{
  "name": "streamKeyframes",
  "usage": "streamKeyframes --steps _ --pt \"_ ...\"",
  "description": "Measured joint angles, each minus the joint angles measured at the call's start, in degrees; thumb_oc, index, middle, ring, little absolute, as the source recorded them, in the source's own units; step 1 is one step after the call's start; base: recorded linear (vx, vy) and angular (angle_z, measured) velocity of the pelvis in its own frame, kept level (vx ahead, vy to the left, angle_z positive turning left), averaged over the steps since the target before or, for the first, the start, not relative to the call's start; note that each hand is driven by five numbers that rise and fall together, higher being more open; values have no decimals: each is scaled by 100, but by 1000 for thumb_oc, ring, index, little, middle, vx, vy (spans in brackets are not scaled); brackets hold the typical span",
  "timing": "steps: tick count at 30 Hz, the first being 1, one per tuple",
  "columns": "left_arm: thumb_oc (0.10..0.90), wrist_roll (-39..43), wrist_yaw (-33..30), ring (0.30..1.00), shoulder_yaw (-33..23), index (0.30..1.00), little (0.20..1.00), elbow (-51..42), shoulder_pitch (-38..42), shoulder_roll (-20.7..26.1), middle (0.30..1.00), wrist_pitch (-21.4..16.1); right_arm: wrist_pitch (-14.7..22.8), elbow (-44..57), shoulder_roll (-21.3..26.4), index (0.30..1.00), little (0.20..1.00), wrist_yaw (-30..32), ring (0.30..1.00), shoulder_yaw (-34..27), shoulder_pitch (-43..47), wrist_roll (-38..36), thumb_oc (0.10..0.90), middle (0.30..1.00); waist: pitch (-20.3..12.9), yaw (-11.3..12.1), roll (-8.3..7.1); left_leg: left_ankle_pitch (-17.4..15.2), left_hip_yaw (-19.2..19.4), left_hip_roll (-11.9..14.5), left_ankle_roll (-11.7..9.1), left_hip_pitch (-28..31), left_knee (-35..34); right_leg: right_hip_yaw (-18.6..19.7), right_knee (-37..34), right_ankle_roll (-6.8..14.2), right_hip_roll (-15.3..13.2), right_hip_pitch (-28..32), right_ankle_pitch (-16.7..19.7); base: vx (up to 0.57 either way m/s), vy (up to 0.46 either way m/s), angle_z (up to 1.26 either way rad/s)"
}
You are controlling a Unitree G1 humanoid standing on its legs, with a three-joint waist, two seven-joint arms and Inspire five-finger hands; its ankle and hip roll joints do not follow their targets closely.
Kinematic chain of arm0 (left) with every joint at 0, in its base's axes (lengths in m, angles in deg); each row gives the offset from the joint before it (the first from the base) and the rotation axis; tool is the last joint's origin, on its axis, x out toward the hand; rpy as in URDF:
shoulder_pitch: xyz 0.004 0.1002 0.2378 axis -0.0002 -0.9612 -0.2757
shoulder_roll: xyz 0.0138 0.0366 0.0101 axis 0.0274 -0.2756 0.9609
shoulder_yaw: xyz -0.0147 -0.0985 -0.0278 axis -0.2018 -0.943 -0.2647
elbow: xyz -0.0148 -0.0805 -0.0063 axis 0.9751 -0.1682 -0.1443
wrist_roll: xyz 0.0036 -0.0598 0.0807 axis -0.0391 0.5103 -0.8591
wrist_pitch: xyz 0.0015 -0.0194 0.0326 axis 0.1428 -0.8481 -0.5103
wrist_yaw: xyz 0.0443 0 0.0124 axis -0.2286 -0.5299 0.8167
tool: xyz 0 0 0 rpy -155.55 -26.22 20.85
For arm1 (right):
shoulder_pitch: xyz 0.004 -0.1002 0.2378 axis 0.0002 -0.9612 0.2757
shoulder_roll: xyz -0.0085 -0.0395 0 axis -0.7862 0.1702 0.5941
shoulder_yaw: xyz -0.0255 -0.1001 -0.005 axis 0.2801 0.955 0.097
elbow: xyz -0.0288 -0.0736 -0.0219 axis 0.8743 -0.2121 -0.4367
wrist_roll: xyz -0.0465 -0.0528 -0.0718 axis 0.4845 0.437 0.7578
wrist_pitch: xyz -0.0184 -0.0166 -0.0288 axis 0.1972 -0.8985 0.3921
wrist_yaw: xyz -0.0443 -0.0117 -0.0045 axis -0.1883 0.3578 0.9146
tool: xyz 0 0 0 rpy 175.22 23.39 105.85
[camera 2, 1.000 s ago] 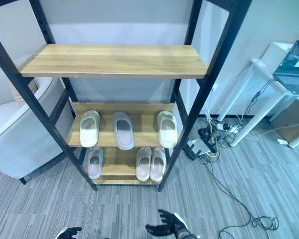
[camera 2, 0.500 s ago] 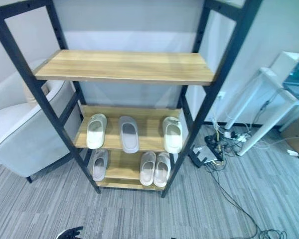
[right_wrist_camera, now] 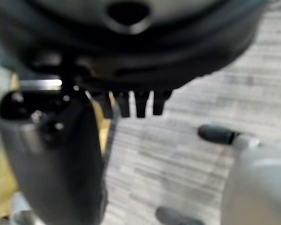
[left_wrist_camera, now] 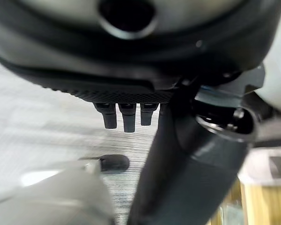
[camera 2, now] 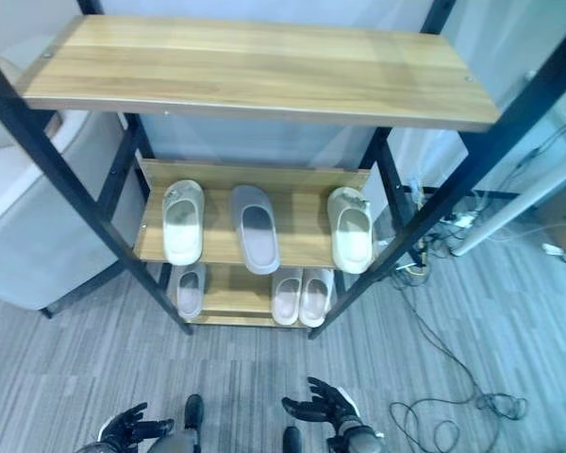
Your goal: Arrange the slippers neatly on the shoe rack.
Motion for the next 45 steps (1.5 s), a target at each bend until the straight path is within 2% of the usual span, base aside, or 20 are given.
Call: streamKeyframes --steps 3,4,5,7,8,9,11,14,20,23,28,33,35,38,40,43,45 --pt "800 -179 -32 900 11 900 900 -13 40 126 900 -17 43 555 -137 900 900 -84 900 69 -148 -260 800 900 10 -66 21 -108 66 -40 154 372 -107 -98 546 107 -48 -94 -59 143 106 -21" --pt "800 -203 -39 900 12 900 900 -31 44 159 900 -31 41 660 -177 900 900 -146 900 95 -136 -413 800 900 36 -96 66 -144 79 -46 189 529 -219 -189 621 255 -14 -117 -197 188 87 -7" --pt "800 -201 -65 900 22 900 900 -24 43 191 900 -31 35 854 -185 900 900 -213 900 150 -96 -480 800 900 19 -131 39 -167 94 -60 201 611 -255 -248 479 347 85 -161 -275 96 43 -9" --pt "800 -209 -111 900 52 900 900 -21 -11 248 900 -37 80 1079 -165 900 900 -248 900 231 -136 -481 800 900 -15 -158 -13 -173 128 -137 180 629 -254 -331 219 256 187 -256 -162 53 17 7" --pt "800 -228 -135 900 60 900 900 -12 -33 175 900 -28 135 1087 -129 900 900 -244 900 217 -141 -479 800 900 -66 -214 -5 -176 38 -180 165 635 -255 -362 23 30 214 -172 -30 98 -20 22" --pt "800 -348 -130 900 85 900 900 -39 -84 85 900 -32 131 1134 -78 900 900 -229 900 176 -172 -476 800 900 -90 -180 86 -195 3 -180 136 647 -255 -364 -268 2 270 -1 75 134 -28 18" --pt "800 -514 -133 900 84 900 900 -80 -236 -44 900 -28 120 1239 39 900 900 -238 900 218 -244 -400 800 900 -140 -154 179 -226 -22 -166 91 694 -257 -444 -688 -15 300 256 244 107 -30 7" --pt "800 -762 -113 900 74 900 900 -71 -500 -225 900 -20 107 1425 276 900 900 -254 900 312 -408 -124 800 900 -204 -150 256 -261 -53 -129 40 808 -256 -489 -734 -48 375 414 240 76 -44 6" --pt "800 -1079 -114 900 67 900 900 -7 -482 -247 900 5 30 1797 483 900 900 -385 900 390 -632 27 800 900 -352 -150 288 -237 -155 -73 -5 825 -262 -593 -737 -89 435 489 210 41 -39 9" --pt "800 -1151 -121 900 82 900 900 29 -552 -257 900 16 6 1950 530 900 900 -522 900 633 -757 25 800 900 -586 -147 285 -227 -236 -57 -21 800 -264 -645 -774 -77 447 500 183 -1 -42 10" --pt "800 -1288 -155 900 298 900 900 3 -513 -249 900 15 -4 2359 635 900 900 -738 900 983 -732 -99 800 900 -622 -144 311 -182 -376 -42 -81 720 -263 -791 -775 -58 464 495 160 -32 -29 16" --pt "800 -1339 -238 900 481 900 900 -17 -467 -268 900 13 -28 3124 1038 900 900 -1020 900 1505 -403 -431 800 900 -669 -109 371 -126 -470 -34 -126 585 -260 -924 -775 -64 485 433 155 -11 -18 13" --pt "800 -1338 -235 900 473 900 900 -15 -457 -276 900 17 -142 3619 1347 900 900 -1062 900 1715 -165 -386 800 900 -674 -110 387 -121 -501 -38 -132 569 -262 -927 -775 -64 485 418 156 9 3 2" --pt "800 -1341 -238 900 470 900 900 -28 -459 -282 900 16 -108 4551 1638 900 900 -1129 900 1532 2 -225 800 900 -679 -85 379 -103 -514 -41 -148 562 -259 -940 -774 -70 483 422 160 24 5 2" --pt "800 -1350 -241 900 463 900 900 -28 -460 -282 900 16 -1 4912 1661 900 900 -1096 900 1270 6 47 800 900 -678 -82 378 -104 -523 -46 -149 563 -258 -946 -774 -88 481 427 172 25 8 1" --pt "800 -1503 -258 900 433 900 900 -59 -477 -287 900 12 245 5210 1651 900 900 -697 900 609 11 796 800 900 -672 -77 383 -106 -557 -58 -150 555 -259 -964 -774 -78 471 433 165 44 16 3" --pt "800 -1578 -272 900 432 900 900 -71 -479 -286 900 13 271 5190 1650 900 900 -319 900 288 59 1237 800 900 -667 -50 386 -106 -581 -60 -150 553 -262 -991 -774 -63 471 446 153 42 16 6"
